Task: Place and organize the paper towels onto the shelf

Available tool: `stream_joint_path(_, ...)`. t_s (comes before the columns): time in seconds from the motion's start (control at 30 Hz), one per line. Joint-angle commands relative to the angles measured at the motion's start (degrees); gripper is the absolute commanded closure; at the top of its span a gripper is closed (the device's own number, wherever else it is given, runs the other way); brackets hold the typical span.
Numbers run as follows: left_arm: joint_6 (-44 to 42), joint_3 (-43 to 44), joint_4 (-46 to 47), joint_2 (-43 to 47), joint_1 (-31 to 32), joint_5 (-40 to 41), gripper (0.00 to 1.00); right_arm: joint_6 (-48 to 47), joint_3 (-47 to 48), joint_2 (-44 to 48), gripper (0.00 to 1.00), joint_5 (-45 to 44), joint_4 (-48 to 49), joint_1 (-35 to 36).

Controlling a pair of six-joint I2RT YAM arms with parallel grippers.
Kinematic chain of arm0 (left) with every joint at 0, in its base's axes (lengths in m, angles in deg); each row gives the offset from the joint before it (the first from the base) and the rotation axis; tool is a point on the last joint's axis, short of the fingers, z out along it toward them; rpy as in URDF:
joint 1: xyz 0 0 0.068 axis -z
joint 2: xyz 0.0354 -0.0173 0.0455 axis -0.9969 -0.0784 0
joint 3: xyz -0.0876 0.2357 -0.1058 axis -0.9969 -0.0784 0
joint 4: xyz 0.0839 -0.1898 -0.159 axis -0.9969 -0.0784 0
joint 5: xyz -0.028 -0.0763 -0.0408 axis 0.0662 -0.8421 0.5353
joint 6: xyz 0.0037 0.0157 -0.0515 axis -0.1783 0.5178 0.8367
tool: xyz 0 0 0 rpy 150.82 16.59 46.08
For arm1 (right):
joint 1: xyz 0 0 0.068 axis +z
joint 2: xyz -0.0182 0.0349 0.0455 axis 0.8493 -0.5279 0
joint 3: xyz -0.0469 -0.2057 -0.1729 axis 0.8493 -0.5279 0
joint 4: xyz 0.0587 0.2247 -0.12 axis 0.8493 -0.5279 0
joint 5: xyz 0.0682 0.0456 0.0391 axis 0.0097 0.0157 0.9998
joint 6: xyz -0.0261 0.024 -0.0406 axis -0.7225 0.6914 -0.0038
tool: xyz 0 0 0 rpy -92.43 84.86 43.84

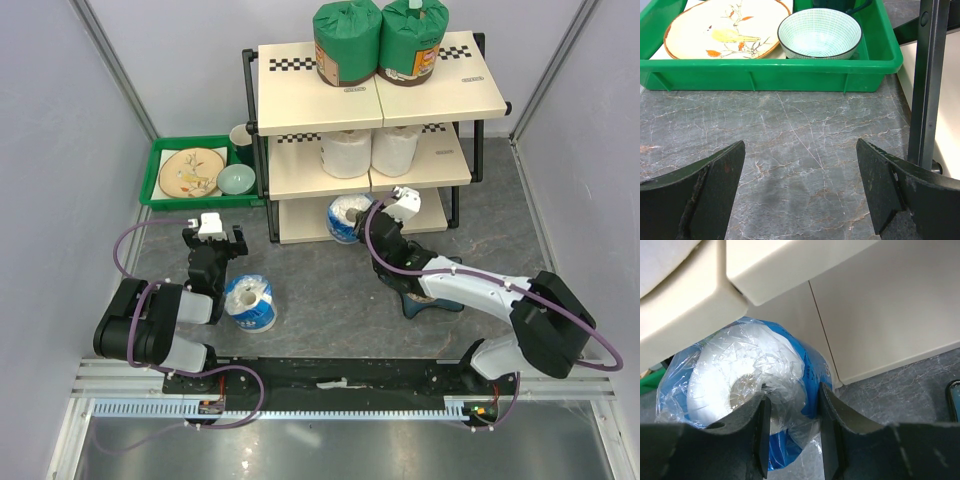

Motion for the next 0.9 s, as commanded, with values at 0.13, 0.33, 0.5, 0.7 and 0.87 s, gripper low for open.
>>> stream_joint_path(0.13,-0.6,0.8,2.5,-0.2,-0.4,-0.2,0.00,0.2,-3.3,-2.0,0.71,-4.5,14.0,-1.1)
stream_joint_path(0.33,-0.6,0.8,2.5,-0.2,-0.4,-0.2,0.01,-0.2,-4.2,-4.5,0.72,-4.5,18.7,-1.9)
stream_joint_path(0.5,-0.5,0.8,2.5,-0.2,-0.4,-0.2,0.01,-1.1,-4.9,-5.4,0.72,-4.3,22.8,-2.2)
stream_joint_path(0.7,-0.5,0.8,2.5,-0.1,-0.4,-0.1,0.01,-2.4,-4.5,-5.8,0.72,-5.7,24.4,-2.5)
stream_joint_path(0.87,-0.6,0.8,2.5,-0.2,-0.4,-0.1,0.01,-2.8,-4.2,-7.5,0.72,-5.6,25.9,-3.0)
